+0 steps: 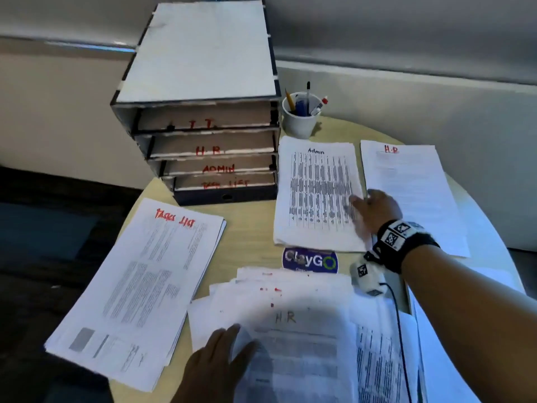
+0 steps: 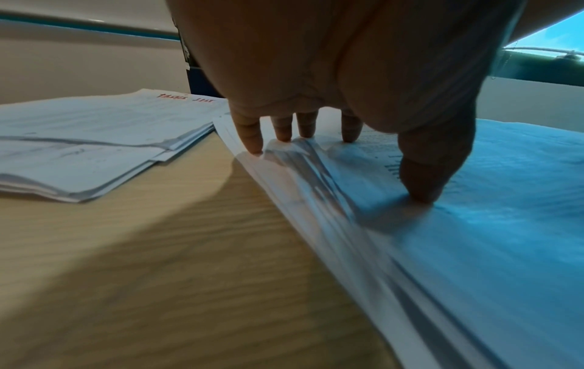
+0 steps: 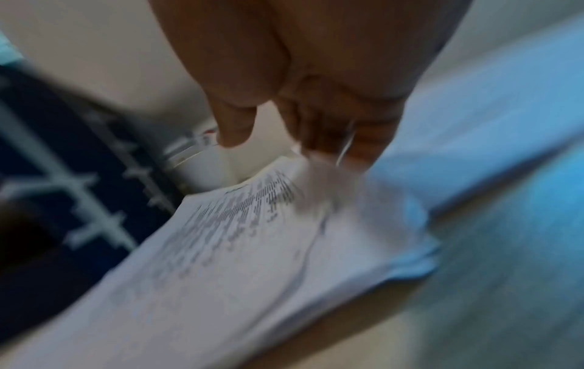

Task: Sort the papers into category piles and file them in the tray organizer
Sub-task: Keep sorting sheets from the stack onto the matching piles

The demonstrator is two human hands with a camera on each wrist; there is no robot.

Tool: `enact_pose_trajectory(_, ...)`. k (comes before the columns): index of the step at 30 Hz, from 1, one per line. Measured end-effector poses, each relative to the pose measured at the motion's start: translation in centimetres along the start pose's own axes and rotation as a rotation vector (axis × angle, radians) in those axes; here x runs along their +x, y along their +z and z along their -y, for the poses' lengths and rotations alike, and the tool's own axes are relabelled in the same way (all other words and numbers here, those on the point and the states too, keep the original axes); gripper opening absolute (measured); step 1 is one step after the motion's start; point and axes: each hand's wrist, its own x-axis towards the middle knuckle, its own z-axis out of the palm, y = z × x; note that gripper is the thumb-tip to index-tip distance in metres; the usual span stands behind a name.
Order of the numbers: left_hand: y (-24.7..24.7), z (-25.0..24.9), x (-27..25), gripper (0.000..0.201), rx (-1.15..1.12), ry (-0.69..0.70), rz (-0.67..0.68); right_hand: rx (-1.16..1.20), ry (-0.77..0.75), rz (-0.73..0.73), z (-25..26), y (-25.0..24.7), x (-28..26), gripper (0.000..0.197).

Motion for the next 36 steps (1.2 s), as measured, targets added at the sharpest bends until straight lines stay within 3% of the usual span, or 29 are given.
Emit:
enact_pose_trajectory(1, -0.7, -0.2, -0.3, 0.108, 0.070, 0.035, 0.098, -0.093, -0.057, -0.058, 0.2, -0.8, -0.8, 0.067)
enact_pose_trajectory(2, -0.9, -0.2, -0.5, 0.109, 0.150, 0.111, 0.101, -0.161, -0.119, -0.123, 0.4, -1.5, -2.0, 0.069)
enact_pose_trajectory(4, -1.2, -0.8, -1.0, 0.095, 0.131, 0.123, 0.095, -0.210, -0.231, -0.186, 0.1, -2.0, -6.0, 0.060)
enact_pose_trajectory(6, -1.6, -1.0, -0.7, 0.087, 0.034, 0.050, 0.017, -0.205, -0.341, -0.107, -1.4, -1.4, -11.4, 0.040)
enact_pose_trajectory(8, -2.0, -0.4, 0.5, 0.083, -0.006, -0.052, -0.062, -0.258, -0.372, 0.080, -4.0, -0.2, -17.8, 0.030)
enact_pose_trajectory(10, -2.7, -0.1, 1.9, 0.069, -0.041, -0.107, -0.115, -0.323, -0.314, 0.262, -6.4, 1.0, -23.2, 0.046)
enact_pose_trajectory(13, -3.8, -1.3, 3.3, 0.054, -0.115, -0.219, -0.130, -0.335, -0.134, 0.348, -9.1, 2.9, -27.6, 0.082)
enact_pose_trajectory(17, -3.8, -3.4, 3.5, 0.059, -0.196, -0.346, -0.111, -0.176, -0.017, 0.299, -10.5, 4.6, -28.8, 0.095)
enact_pose_trajectory(21, -2.5, -4.3, 2.4, 0.034, -0.300, -0.353, -0.136, 0.034, 0.101, 0.188, -11.4, 4.5, -28.2, 0.089)
enact_pose_trajectory(25, -1.6, -5.7, 0.5, 0.032, -0.531, -0.114, -0.194, 0.202, 0.142, 0.044, -12.6, 2.9, -28.0, 0.083)
enact_pose_trajectory(28, -1.1, -7.0, -1.1, 0.032, -0.633, 0.022, -0.151, 0.247, 0.194, -0.068, -13.8, 1.4, -28.1, 0.076)
enact_pose_trajectory(30, -0.9, -7.3, -1.4, 0.031, -0.748, -0.003, -0.121, 0.312, 0.244, -0.108, -14.9, 0.6, -28.0, 0.069)
enact_pose_trajectory(33, -1.2, -7.2, -1.2, 0.008, -1.028, -0.102, -0.138, 0.360, 0.233, -0.107, -15.8, -0.1, -28.0, 0.053)
enact_pose_trajectory(36, -1.9, -6.9, -0.5, 0.016, -1.220, -0.241, -0.180, 0.399, 0.196, -0.095, -15.2, -0.5, -27.6, 0.035)
